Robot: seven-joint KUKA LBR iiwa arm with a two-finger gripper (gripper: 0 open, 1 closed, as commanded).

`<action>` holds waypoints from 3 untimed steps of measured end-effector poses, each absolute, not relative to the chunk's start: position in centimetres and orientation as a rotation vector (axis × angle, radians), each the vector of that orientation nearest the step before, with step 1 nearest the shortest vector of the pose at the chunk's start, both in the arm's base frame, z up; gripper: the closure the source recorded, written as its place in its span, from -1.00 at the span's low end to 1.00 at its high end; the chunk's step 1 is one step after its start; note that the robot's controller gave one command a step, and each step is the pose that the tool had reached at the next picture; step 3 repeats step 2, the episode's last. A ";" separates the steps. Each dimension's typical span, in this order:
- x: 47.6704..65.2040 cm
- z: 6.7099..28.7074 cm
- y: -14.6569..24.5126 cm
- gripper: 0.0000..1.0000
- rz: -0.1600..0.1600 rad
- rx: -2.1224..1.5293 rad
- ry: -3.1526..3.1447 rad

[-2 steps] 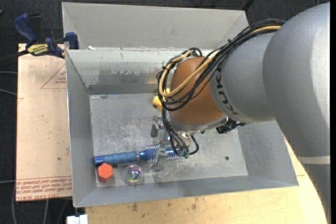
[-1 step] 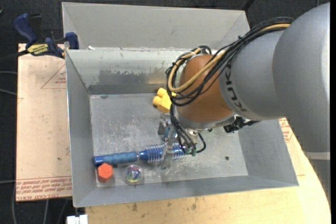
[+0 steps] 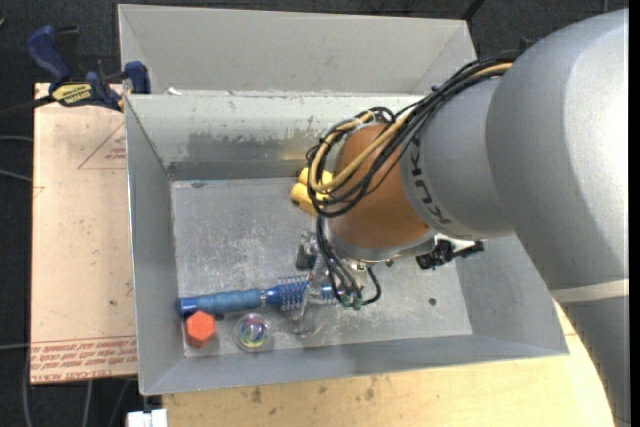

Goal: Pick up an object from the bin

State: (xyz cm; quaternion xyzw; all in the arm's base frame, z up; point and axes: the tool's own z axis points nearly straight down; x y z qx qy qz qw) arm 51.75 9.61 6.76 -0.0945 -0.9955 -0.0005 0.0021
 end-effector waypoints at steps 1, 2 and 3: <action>51.8 6.8 9.6 -1.00 -0.003 -0.296 -3.124; 51.8 6.8 9.6 1.00 -0.003 -0.297 -3.125; 51.8 6.8 9.6 1.00 -0.003 -0.297 -3.125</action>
Offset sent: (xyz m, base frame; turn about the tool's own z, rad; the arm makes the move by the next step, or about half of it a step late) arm 0.0000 0.0000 0.0000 0.0000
